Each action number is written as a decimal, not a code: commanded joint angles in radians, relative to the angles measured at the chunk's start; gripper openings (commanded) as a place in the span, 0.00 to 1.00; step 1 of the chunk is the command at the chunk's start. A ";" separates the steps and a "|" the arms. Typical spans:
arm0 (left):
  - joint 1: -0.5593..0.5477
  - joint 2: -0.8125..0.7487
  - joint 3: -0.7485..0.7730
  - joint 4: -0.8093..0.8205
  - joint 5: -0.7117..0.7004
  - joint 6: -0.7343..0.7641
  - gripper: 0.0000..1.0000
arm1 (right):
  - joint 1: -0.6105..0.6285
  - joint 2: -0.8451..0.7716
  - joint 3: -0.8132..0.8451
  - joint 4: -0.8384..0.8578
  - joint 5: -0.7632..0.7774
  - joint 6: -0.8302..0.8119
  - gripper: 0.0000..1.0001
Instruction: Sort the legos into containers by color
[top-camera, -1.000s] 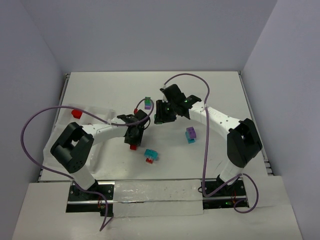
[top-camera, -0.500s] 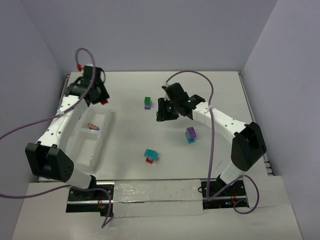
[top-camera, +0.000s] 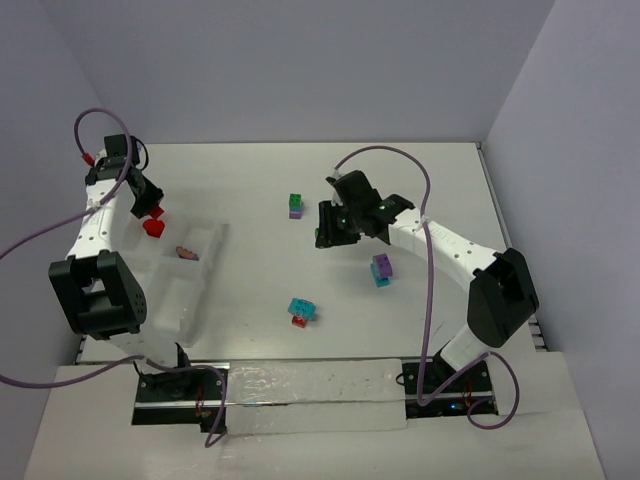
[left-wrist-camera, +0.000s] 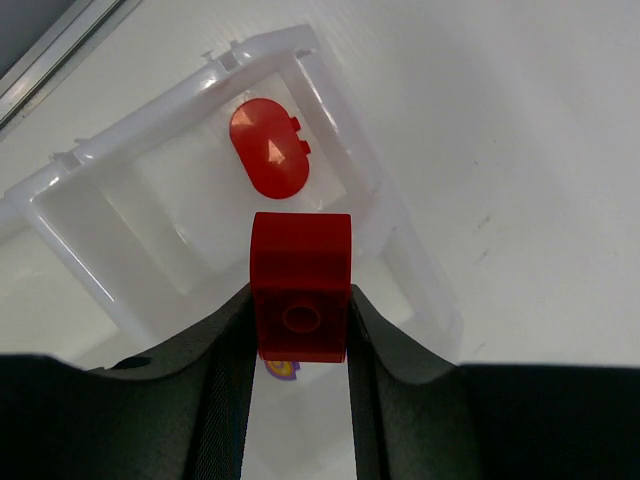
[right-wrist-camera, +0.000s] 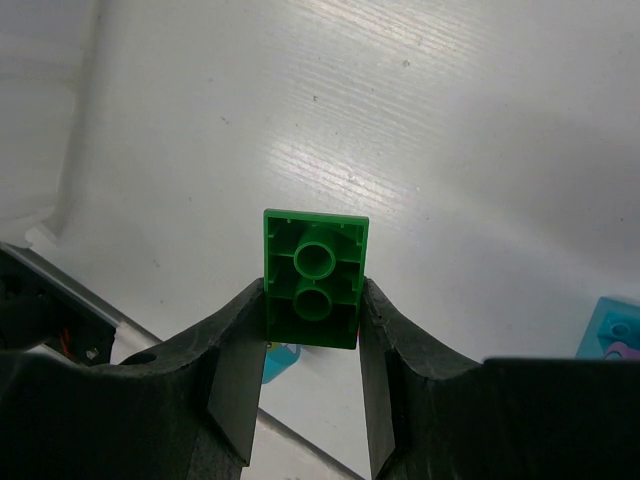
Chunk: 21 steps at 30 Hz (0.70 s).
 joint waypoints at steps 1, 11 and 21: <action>0.027 0.054 -0.020 0.067 -0.048 -0.042 0.00 | 0.003 -0.033 -0.007 0.019 -0.013 -0.001 0.00; 0.071 0.101 -0.076 0.098 -0.076 -0.078 0.39 | 0.003 -0.029 -0.002 0.013 -0.007 0.001 0.00; 0.052 -0.081 -0.134 0.109 0.024 0.010 0.86 | 0.006 -0.029 0.066 0.008 -0.025 0.020 0.00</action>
